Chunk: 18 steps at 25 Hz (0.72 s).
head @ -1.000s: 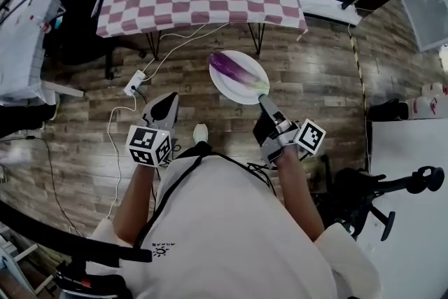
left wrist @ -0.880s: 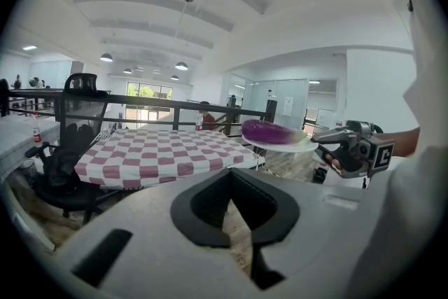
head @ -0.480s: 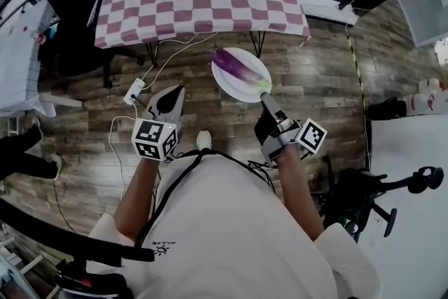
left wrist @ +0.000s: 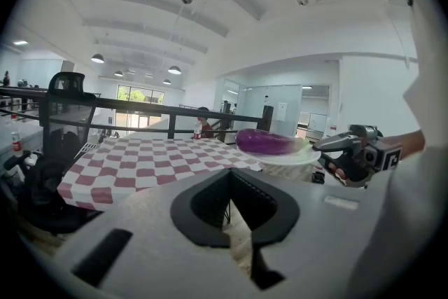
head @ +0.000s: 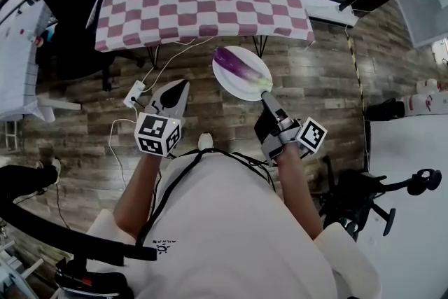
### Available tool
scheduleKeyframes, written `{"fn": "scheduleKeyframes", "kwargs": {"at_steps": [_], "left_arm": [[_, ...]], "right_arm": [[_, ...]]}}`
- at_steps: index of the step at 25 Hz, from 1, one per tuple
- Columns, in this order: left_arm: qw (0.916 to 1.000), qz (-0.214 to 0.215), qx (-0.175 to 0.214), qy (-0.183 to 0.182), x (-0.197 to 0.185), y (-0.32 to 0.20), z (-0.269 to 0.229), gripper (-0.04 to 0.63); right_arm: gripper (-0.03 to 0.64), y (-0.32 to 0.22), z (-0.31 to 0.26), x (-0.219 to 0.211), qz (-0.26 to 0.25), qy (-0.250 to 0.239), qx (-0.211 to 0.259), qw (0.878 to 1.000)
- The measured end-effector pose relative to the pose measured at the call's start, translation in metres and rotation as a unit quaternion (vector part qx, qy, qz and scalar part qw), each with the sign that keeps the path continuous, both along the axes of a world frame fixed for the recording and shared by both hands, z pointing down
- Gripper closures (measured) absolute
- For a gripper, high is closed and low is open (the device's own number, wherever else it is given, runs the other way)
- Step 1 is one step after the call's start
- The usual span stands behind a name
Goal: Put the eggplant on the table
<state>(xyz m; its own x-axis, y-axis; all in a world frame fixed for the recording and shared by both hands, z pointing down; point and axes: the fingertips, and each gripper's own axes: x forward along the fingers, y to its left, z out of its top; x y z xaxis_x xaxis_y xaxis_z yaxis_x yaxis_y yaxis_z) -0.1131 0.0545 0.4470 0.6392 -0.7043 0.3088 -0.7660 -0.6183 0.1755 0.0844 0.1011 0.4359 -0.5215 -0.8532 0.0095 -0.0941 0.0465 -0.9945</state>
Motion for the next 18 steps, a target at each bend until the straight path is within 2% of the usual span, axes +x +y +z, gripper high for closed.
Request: {"fn": "scheduleKeyframes", "kwargs": {"at_steps": [18], "left_arm": [[0.9999, -0.013, -0.009, -0.003, -0.031, -0.028, 0.011, 0.591]], "right_arm": [[0.584, -0.040, 0.000, -0.024, -0.014, 0.004, -0.004, 1.000]]}}
